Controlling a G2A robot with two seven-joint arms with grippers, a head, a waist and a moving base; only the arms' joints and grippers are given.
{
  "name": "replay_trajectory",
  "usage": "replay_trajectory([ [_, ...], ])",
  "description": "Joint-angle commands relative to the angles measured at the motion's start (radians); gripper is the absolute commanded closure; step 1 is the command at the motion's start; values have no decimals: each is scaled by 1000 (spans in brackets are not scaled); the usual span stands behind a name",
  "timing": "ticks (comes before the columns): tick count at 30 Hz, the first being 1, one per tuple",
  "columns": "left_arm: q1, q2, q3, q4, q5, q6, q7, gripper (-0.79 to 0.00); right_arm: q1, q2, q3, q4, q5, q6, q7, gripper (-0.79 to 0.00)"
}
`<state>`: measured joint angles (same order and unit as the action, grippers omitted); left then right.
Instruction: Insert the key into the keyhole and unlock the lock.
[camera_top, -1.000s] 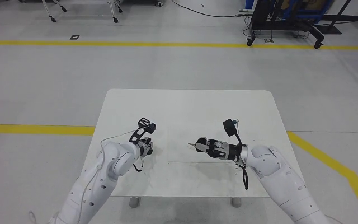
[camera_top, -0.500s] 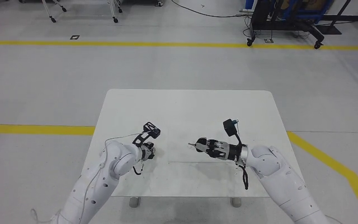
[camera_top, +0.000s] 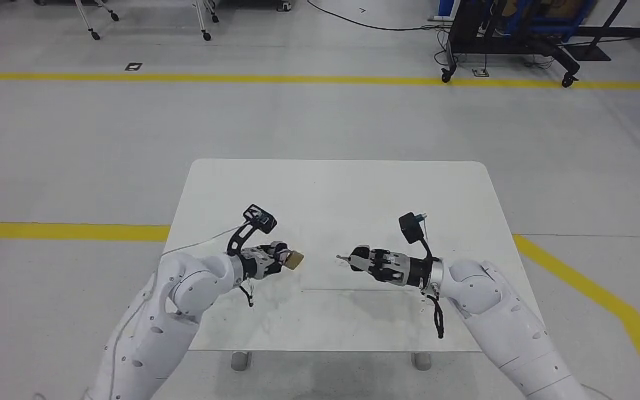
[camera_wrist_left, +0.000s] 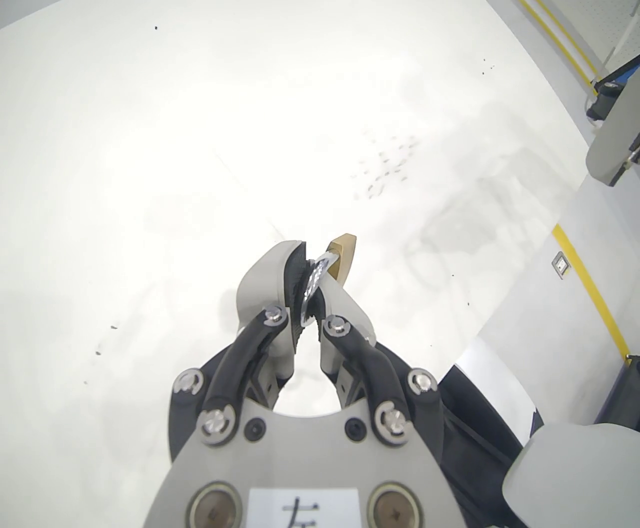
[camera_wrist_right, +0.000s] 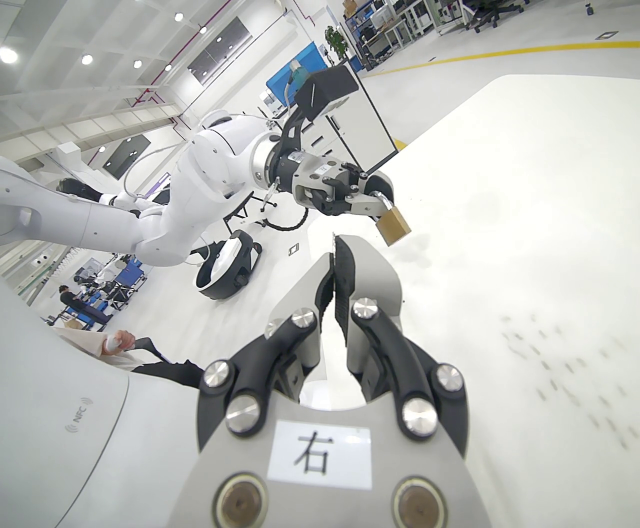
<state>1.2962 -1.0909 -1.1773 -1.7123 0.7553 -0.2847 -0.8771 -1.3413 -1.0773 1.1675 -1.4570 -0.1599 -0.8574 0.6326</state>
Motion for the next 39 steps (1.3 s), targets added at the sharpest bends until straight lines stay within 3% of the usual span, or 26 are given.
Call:
replay_trajectory([
  [1, 14, -5, -4, 23, -93, -7, 69, 0, -1, -4, -6, 7, -2, 34, -47, 0],
  [8, -59, -43, 49, 268, -483, -49, 194, 0, 47, -38, -74, 62, 20, 64, -228, 0],
  [11, -132, -56, 89, 355, -528, -75, 162, 0, 78, -54, -114, 97, 26, 84, -275, 0],
  [12, -169, -57, 109, 365, -457, -77, 127, 0, 85, -58, -123, 102, 28, 84, -279, 0],
  [18, -168, -57, 109, 362, -463, -78, 133, 0, 85, -58, -123, 102, 28, 84, -279, 0],
  [22, -111, -73, 103, 385, -772, -141, 195, 0, 75, -61, -124, 95, 26, 113, -306, 0],
  [25, -95, -85, 105, 451, -1031, -226, 135, 0, 66, -68, -137, 99, 35, 112, -341, 0],
  [28, -114, -92, 121, 510, -1143, -268, 45, 0, 78, -75, -155, 108, 24, 109, -341, 0],
  [39, -167, -101, 154, 562, -1166, -264, -70, 0, 101, -94, -180, 125, -22, 105, -396, 0],
])
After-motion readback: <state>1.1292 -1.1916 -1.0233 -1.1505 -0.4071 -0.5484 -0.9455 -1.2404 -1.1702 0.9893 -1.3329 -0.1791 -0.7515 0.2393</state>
